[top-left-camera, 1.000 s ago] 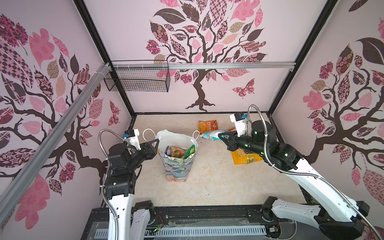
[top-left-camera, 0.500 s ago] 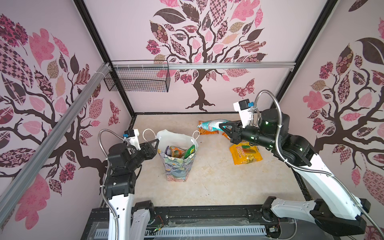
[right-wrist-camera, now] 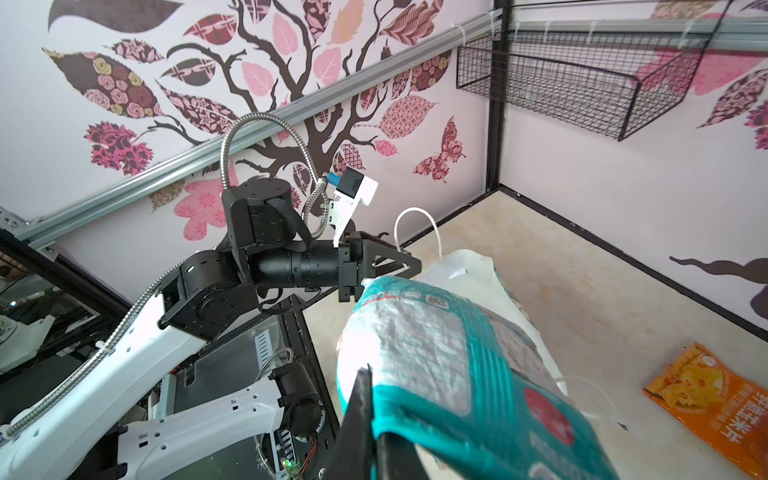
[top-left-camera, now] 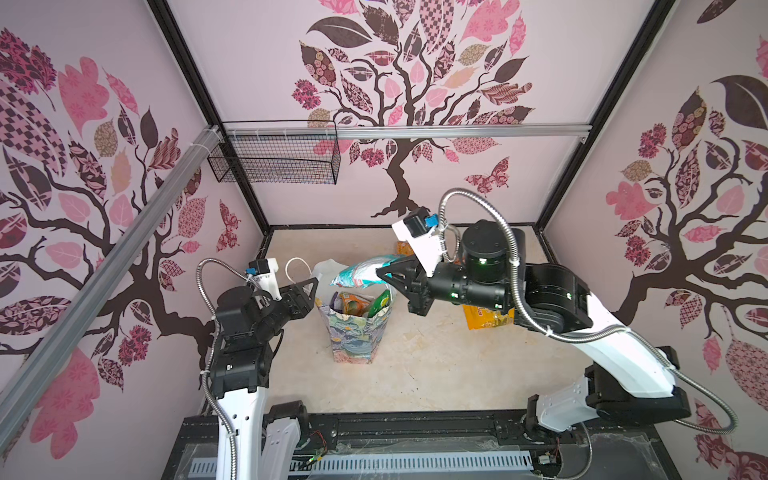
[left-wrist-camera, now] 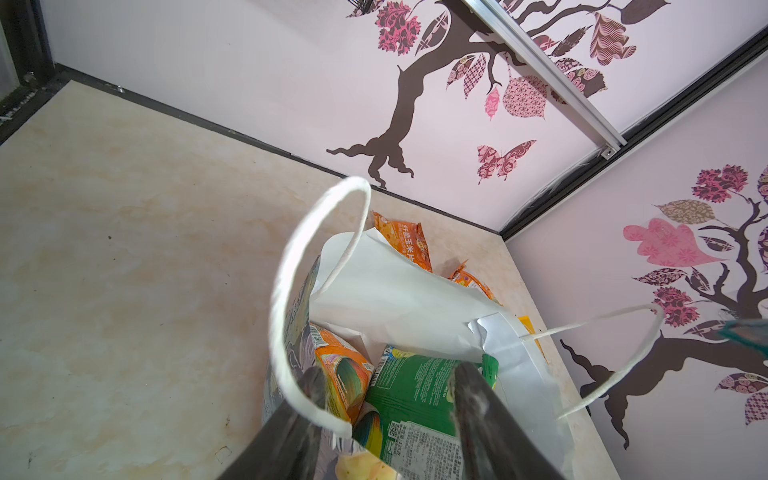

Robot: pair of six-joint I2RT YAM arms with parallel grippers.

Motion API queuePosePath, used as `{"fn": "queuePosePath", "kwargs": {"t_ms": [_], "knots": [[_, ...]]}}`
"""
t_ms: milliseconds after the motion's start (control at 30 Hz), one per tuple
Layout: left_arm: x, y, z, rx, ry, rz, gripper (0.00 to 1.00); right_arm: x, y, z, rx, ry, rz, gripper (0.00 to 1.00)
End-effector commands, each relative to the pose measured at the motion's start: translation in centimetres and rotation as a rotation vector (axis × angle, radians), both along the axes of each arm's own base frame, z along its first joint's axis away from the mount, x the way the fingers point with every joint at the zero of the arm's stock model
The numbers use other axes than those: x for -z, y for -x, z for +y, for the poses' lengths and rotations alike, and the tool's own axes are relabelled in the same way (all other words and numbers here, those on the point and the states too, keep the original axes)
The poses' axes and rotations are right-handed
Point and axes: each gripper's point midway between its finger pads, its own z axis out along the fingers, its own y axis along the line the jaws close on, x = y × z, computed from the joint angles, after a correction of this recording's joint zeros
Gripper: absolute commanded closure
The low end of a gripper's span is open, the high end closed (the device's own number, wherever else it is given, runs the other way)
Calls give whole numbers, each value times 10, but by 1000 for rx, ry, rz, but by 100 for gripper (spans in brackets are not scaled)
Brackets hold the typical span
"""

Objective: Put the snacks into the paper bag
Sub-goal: 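Carry the teal packet over the white bag opening with the right gripper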

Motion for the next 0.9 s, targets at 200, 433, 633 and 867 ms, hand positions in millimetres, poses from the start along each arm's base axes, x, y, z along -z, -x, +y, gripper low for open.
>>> {"fn": "queuePosePath", "kwargs": {"t_ms": [200,433,633,867], "knots": [[4,-1,2,-6,0,-5,46,6,-9,30,-9,34,-59,100],[4,-1,2,-6,0,-7,46,24,-16,43,-9,94,-54,100],[4,-1,2,-10,-2,-6,46,43,-33,51,-76,86,59,100],[3,0,3,-16,-5,-10,46,58,-60,56,-85,48,129,100]]}}
